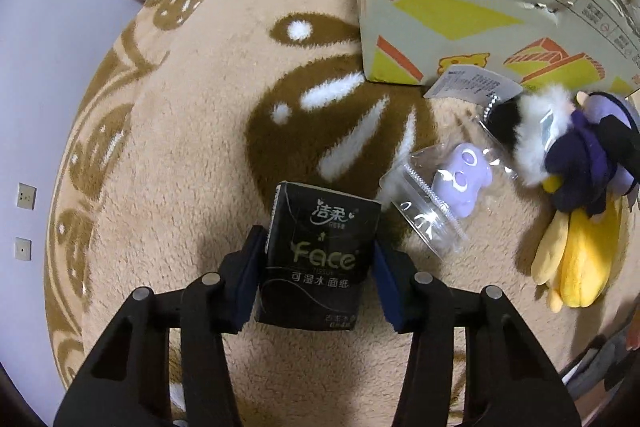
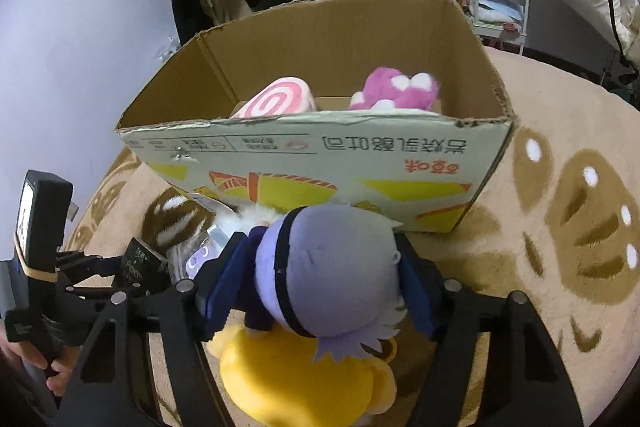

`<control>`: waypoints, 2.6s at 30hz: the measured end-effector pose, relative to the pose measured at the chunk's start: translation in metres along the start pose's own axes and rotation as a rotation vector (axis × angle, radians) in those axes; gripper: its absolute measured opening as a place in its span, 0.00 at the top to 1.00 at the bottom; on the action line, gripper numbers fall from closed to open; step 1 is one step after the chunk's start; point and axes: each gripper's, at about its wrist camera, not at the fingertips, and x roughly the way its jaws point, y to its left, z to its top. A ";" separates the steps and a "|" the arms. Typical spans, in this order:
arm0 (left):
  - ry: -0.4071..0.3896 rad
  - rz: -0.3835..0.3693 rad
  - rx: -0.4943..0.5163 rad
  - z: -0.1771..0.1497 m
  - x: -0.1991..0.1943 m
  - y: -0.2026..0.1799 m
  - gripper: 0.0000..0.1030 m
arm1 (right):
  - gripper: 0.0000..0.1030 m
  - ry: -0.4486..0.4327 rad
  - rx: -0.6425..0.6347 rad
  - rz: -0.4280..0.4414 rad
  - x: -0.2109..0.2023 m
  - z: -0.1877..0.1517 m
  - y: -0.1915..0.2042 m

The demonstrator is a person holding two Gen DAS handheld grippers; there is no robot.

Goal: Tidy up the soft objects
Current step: 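Grasp the black Face tissue pack with left tool while right tool grasps purple doll, then lift the tissue pack and doll and carry them over the box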

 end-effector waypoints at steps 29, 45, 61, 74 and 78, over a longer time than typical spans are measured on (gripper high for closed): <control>-0.569 -0.073 -0.113 -0.018 -0.145 0.018 0.53 | 0.40 -0.259 -0.020 0.029 -0.097 0.009 0.016; -0.825 -0.070 -0.073 -0.015 -0.201 0.003 0.52 | 0.40 -0.497 -0.017 -0.021 -0.152 0.027 0.011; -0.974 -0.086 -0.004 0.029 -0.237 -0.017 0.52 | 0.40 -0.630 -0.071 -0.071 -0.170 0.063 0.015; -0.938 -0.087 -0.003 0.050 -0.203 -0.025 0.52 | 0.40 -0.602 -0.059 -0.081 -0.142 0.081 0.003; -0.895 -0.109 -0.011 0.058 -0.184 -0.027 0.52 | 0.39 -0.586 -0.031 -0.074 -0.131 0.080 -0.004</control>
